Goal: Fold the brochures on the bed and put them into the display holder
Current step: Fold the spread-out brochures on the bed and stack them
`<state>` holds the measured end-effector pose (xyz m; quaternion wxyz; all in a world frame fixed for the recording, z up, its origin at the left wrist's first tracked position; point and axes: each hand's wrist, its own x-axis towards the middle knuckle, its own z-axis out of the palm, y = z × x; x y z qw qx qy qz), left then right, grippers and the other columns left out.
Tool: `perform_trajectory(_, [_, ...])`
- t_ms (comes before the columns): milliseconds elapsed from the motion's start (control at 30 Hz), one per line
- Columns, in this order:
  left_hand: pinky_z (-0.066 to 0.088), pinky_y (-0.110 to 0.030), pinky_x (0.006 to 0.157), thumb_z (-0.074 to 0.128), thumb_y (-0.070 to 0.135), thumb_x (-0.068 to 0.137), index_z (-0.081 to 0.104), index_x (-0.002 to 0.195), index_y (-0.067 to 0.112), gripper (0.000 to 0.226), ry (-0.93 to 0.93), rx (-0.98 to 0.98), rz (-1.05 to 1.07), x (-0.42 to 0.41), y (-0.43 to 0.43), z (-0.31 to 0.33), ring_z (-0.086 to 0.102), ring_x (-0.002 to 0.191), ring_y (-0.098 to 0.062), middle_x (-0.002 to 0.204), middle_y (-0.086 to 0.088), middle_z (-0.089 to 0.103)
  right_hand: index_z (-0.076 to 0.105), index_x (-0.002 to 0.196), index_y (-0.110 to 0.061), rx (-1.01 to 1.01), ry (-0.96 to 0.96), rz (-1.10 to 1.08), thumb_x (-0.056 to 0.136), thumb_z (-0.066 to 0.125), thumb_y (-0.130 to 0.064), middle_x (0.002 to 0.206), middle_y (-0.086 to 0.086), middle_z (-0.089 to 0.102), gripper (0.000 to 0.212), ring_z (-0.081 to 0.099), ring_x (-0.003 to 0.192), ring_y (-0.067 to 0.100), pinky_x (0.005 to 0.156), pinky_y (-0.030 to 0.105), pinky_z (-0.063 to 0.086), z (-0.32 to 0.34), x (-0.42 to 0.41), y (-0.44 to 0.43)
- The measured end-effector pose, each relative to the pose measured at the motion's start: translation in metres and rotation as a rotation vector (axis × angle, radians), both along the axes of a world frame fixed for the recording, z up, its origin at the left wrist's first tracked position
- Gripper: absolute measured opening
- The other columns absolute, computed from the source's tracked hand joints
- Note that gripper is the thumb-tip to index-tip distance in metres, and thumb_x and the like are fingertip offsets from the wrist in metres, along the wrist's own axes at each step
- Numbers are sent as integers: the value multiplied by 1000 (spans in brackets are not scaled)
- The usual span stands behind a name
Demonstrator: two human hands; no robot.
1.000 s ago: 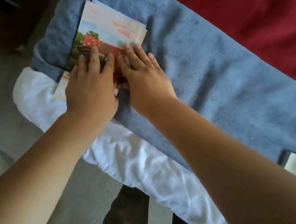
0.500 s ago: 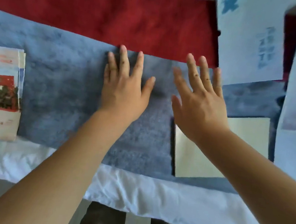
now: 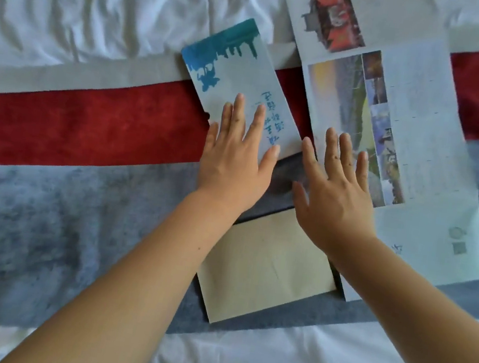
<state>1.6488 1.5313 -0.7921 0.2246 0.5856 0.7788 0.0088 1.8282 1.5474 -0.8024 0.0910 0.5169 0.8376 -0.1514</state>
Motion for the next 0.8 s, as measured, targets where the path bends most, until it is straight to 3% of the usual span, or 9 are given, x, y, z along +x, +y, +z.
perform_trajectory(133, [9, -48, 128, 31, 53, 107, 3, 165, 22, 71, -3, -2, -62, 25, 32, -2, -4, 159, -30, 172, -11, -8, 4, 166, -18, -21, -9, -99, 104, 42, -53, 172, 19, -7, 81, -12, 158, 37, 127, 52, -9, -5, 27, 10])
perform_trajectory(233, [7, -49, 128, 34, 52, 106, 5, 165, 23, 72, -43, -13, -81, 44, 57, -3, -8, 158, -32, 172, -12, -6, -1, 166, -18, -82, 33, -171, 102, 36, -61, 173, 10, -10, 86, -16, 158, 33, 126, 49, -10, -12, 42, 12])
perform_trajectory(433, [-5, -55, 126, 45, 56, 102, 7, 164, 29, 78, -216, -112, 105, 75, 100, -2, -20, 154, -41, 171, -18, 3, 8, 167, -17, -33, 171, -203, 102, 34, -58, 174, 7, -2, 80, -13, 159, 30, 128, 49, -9, -32, 47, 7])
perform_trajectory(533, [-5, -52, 127, 56, 43, 101, 17, 163, 27, 75, -269, -22, 180, 79, 109, -1, 0, 157, -39, 169, -19, 13, 16, 166, -15, 18, 224, -226, 101, 41, -54, 174, 9, 6, 80, -3, 160, 32, 129, 53, -1, -40, 45, 2])
perform_trajectory(633, [14, -40, 128, 65, 17, 97, 36, 158, 17, 67, -384, 190, 260, 80, 100, -1, 31, 151, -26, 166, -10, 29, 17, 166, -14, 42, 250, -245, 100, 42, -52, 174, 11, 5, 80, -3, 160, 34, 128, 55, -1, -44, 42, 1])
perform_trajectory(733, [43, -31, 113, 64, 1, 95, 47, 152, 10, 60, -486, 370, 285, 87, 80, -3, 50, 138, -24, 156, -6, 45, 10, 167, -20, -38, 314, -251, 100, 41, -53, 174, 5, -6, 81, -16, 159, 30, 127, 52, -12, -41, 40, -1])
perform_trajectory(800, [43, -15, 106, 63, -2, 95, 48, 151, 11, 60, -477, 378, 261, 94, 68, -5, 52, 134, -20, 149, -4, 51, 8, 167, -24, -102, 370, -240, 101, 42, -51, 174, 1, -8, 79, -20, 158, 25, 126, 52, -14, -36, 41, -3])
